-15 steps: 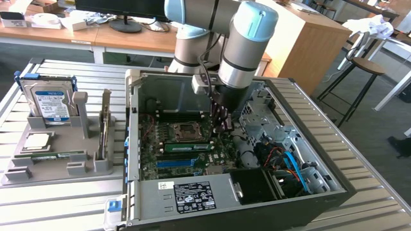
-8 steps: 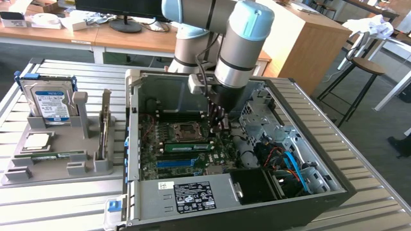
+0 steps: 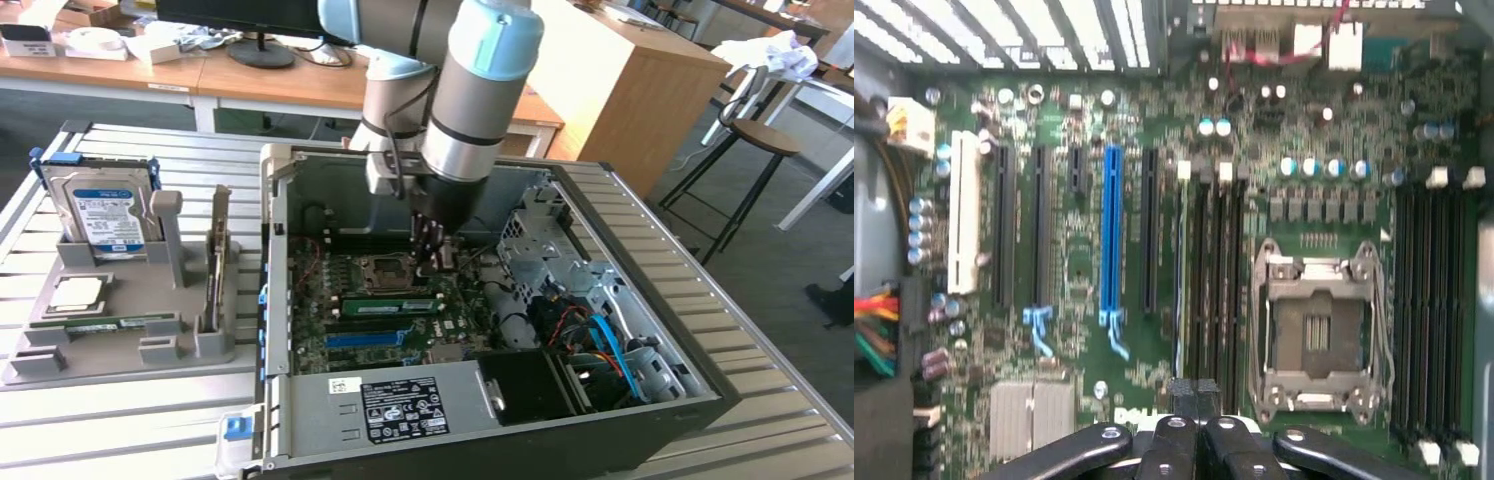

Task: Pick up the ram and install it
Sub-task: 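Press down the ram until it locks into place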

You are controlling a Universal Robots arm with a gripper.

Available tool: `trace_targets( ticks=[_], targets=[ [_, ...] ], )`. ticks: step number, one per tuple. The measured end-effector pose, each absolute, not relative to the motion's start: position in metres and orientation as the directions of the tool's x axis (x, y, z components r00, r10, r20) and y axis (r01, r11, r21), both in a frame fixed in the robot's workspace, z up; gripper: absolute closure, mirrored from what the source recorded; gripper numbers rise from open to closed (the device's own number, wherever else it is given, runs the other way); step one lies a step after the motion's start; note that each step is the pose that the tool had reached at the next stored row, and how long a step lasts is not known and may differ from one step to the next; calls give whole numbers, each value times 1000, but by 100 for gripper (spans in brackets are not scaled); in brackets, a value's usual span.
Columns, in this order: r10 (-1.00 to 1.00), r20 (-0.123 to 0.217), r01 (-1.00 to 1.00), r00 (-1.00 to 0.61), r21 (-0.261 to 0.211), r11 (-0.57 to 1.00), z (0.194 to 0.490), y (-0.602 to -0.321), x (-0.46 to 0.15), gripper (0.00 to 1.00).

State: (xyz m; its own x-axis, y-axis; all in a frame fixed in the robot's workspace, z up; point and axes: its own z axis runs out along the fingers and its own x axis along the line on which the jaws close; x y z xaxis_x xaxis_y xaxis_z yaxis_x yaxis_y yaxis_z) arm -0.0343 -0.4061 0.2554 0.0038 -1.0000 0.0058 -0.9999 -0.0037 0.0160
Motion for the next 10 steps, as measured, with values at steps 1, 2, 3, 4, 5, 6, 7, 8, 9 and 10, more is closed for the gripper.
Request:
trace_targets(
  ticks=[1, 2, 3, 4, 5, 6, 7, 8, 9, 10],
  targets=[
    [-1000, 6, -1000, 4, 16, -4, 255, -406, -37, 90],
    [-1000, 6, -1000, 4, 16, -4, 255, -406, -40, 90],
    [-1000, 6, -1000, 4, 16, -4, 255, -406, -43, 90],
    [-1000, 6, -1000, 4, 16, -4, 255, -406, -46, 90],
    [-1000, 6, -1000, 4, 16, -4, 255, -406, -49, 90],
    [-1000, 6, -1000, 4, 16, -4, 255, -406, -52, 90],
    [-1000, 6, -1000, 4, 16, -4, 255, -406, -54, 90],
    [-1000, 6, -1000, 4, 16, -4, 255, -406, -57, 90],
    [-1000, 6, -1000, 4, 16, -4, 255, -406, -60, 90],
    [-1000, 6, -1000, 4, 16, -4, 255, -406, -62, 90]
  ],
)
